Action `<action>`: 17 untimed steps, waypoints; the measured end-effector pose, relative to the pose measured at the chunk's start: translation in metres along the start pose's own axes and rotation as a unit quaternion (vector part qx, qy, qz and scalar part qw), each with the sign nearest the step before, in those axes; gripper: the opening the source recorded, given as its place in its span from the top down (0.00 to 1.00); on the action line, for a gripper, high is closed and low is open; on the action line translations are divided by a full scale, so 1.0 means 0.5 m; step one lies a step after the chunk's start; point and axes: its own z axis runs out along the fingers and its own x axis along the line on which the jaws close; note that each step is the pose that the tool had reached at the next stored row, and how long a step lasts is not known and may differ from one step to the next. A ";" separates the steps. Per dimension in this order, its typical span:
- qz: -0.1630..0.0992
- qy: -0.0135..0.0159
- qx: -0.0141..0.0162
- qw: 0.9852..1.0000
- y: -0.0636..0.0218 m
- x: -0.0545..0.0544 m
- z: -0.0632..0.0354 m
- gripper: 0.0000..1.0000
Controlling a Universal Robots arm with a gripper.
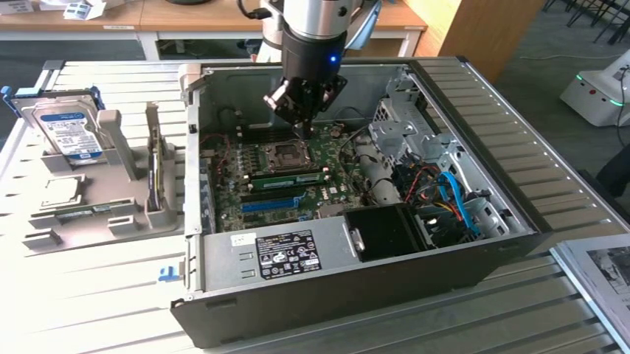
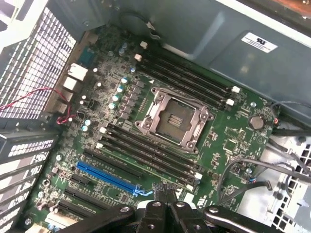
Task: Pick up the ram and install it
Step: 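Press down the ram until it locks into place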
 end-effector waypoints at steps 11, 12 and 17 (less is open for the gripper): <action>0.039 -0.002 0.001 0.999 0.000 0.000 0.001 0.90; 0.043 -0.002 0.002 0.999 0.000 0.000 0.001 0.90; 0.061 -0.003 0.002 0.998 0.000 0.000 0.001 0.90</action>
